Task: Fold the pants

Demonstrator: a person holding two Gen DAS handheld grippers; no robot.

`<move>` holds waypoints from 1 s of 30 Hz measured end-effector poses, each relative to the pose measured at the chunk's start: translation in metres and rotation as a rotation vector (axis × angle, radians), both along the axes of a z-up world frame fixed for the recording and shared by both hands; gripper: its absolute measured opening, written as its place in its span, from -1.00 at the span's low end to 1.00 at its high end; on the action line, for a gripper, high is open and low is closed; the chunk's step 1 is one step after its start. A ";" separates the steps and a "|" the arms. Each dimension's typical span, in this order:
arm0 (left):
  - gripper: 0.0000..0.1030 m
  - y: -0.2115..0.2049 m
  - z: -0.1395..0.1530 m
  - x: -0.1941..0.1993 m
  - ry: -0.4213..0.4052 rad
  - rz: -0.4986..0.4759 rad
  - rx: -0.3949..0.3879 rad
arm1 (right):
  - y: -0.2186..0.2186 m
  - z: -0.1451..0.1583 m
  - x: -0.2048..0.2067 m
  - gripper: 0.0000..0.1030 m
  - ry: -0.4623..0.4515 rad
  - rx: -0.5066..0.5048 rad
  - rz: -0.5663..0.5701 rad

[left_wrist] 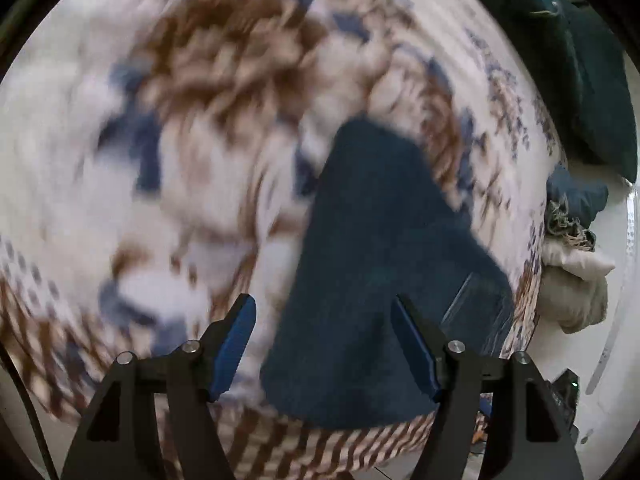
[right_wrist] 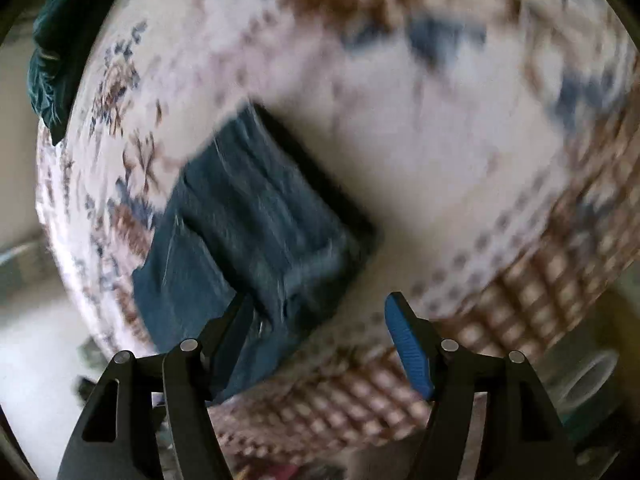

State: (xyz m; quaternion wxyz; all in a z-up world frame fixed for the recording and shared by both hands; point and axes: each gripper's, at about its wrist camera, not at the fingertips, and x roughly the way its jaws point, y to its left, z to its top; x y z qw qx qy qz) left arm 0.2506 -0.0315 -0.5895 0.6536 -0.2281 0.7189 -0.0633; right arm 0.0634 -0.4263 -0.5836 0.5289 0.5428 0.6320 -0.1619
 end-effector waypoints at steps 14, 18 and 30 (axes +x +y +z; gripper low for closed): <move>0.18 0.020 -0.002 -0.065 0.004 -0.054 -0.033 | 0.031 -0.011 0.014 -0.26 0.075 -0.093 0.136; 0.14 0.026 0.023 -0.046 -0.093 0.003 -0.050 | 0.059 0.011 0.037 -0.19 0.062 -0.089 0.283; -0.23 -0.002 -0.004 -0.032 -0.149 -0.198 -0.128 | 0.248 0.041 0.222 0.36 -0.074 0.014 0.933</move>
